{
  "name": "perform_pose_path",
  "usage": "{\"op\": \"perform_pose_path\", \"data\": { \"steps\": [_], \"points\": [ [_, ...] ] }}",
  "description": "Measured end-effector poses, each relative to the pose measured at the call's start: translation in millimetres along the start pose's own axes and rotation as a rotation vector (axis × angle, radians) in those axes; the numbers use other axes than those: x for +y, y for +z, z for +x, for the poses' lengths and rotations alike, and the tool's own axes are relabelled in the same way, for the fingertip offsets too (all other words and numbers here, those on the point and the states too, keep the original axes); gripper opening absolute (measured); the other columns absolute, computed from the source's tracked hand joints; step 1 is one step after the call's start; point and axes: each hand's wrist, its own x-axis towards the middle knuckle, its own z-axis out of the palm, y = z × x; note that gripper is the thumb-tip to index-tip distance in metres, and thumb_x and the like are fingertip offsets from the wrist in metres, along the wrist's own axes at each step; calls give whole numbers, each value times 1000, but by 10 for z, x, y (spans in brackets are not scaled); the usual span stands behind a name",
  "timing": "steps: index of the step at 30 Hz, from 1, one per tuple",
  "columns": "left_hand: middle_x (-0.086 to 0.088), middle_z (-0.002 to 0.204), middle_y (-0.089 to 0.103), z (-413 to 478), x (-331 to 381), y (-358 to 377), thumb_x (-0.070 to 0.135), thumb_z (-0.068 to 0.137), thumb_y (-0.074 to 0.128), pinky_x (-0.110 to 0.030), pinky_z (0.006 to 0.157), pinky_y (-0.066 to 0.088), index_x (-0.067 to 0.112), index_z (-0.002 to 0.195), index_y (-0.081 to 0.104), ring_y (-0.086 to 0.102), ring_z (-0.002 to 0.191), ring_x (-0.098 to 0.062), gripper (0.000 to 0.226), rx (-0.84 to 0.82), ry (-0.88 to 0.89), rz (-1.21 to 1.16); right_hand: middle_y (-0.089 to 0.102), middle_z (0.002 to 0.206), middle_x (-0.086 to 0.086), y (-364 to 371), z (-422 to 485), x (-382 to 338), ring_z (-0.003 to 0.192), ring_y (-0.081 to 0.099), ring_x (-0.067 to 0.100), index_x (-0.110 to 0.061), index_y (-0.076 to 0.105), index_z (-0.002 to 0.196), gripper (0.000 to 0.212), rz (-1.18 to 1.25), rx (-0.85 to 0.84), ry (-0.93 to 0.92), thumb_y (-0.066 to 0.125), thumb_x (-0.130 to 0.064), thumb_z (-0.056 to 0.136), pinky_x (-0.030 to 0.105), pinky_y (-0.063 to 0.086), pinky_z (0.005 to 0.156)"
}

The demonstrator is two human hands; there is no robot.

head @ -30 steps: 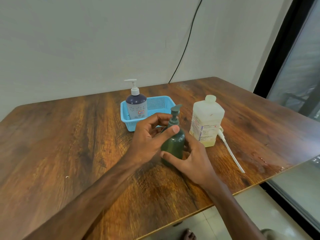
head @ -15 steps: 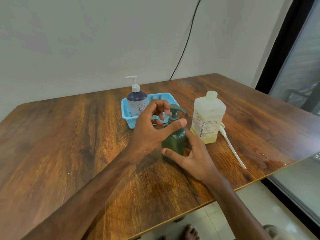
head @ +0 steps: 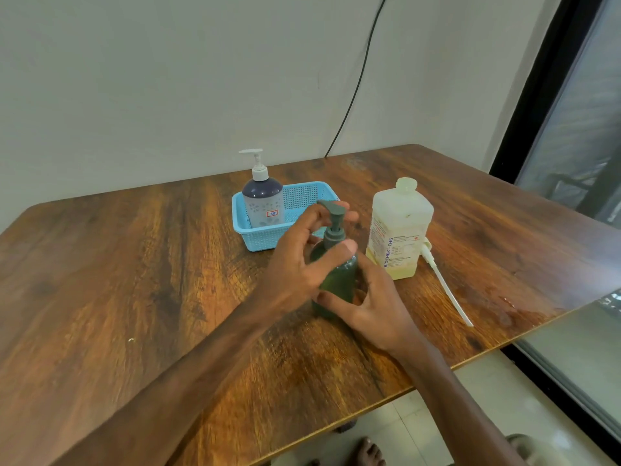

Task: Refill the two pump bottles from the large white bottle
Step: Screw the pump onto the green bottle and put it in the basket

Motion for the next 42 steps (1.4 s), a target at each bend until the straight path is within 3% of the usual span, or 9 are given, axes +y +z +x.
{"op": "perform_pose_path", "data": {
  "steps": [4, 9, 13, 16, 19, 25, 35, 38, 42],
  "points": [
    [21, 108, 68, 0, -23, -4, 68, 66, 81, -46, 92, 62, 49, 114, 55, 68, 106, -5, 58, 198, -56, 103, 63, 122, -28, 3, -4, 3, 116, 60, -3, -33, 53, 130, 54, 6, -3, 21, 82, -33, 84, 14, 50, 94],
    [17, 112, 79, -19, -46, -79, 42, 75, 88, -41, 97, 62, 40, 125, 56, 75, 108, -9, 59, 179, -28, 71, 63, 127, -21, 4, -5, 4, 119, 59, -1, -28, 51, 138, 63, 3, -12, 29, 81, -38, 83, 24, 52, 100],
    [26, 111, 79, -50, -3, -103, 11, 89, 66, -27, 95, 61, 32, 126, 56, 72, 117, 0, 43, 97, 10, 20, 64, 126, -18, 12, 1, -11, 118, 59, 1, -27, 51, 137, 62, -1, -14, 28, 81, -38, 84, 24, 50, 100],
    [30, 124, 72, -51, 24, -68, 36, 89, 72, -31, 103, 56, 41, 128, 54, 65, 126, 0, 43, 71, 2, 46, 63, 121, -25, 6, -2, -6, 115, 58, -3, -31, 52, 132, 56, -6, -21, 37, 81, -36, 84, 14, 49, 94],
    [43, 111, 63, -46, 41, -38, 71, 72, 77, -31, 89, 58, 49, 108, 57, 63, 111, 5, 46, 222, 35, 216, 62, 121, -26, 3, -17, -1, 115, 58, -5, -30, 52, 133, 57, -13, -18, 40, 81, -37, 84, 14, 50, 93],
    [29, 94, 74, 2, 79, -109, 59, 68, 81, -18, 76, 59, 42, 98, 69, 71, 96, 3, 36, 203, 31, 191, 65, 124, -16, 7, -9, -26, 115, 62, 4, -26, 52, 134, 58, 0, -14, 33, 80, -38, 84, 30, 55, 96],
    [53, 99, 65, 77, 176, -253, 49, 81, 72, -4, 80, 48, 52, 106, 67, 62, 102, 20, 25, -53, 59, 254, 67, 118, -16, 26, -13, -45, 112, 63, 4, -28, 54, 131, 58, 0, 27, 16, 82, -39, 82, 31, 55, 94],
    [41, 103, 65, 26, 147, -216, 61, 75, 71, -7, 77, 47, 48, 109, 67, 62, 99, 14, 37, 51, 43, 308, 64, 119, -24, 17, -8, -42, 113, 60, -4, -42, 51, 127, 57, -56, 49, 21, 83, -44, 80, 20, 52, 95],
    [26, 104, 66, -21, 146, -130, 65, 67, 77, -6, 73, 53, 38, 111, 72, 63, 91, 8, 51, 193, -8, 320, 64, 121, -23, 17, -4, -10, 113, 60, -6, -36, 54, 131, 63, -96, 98, 30, 85, -46, 77, 19, 53, 95]
  ]
}}
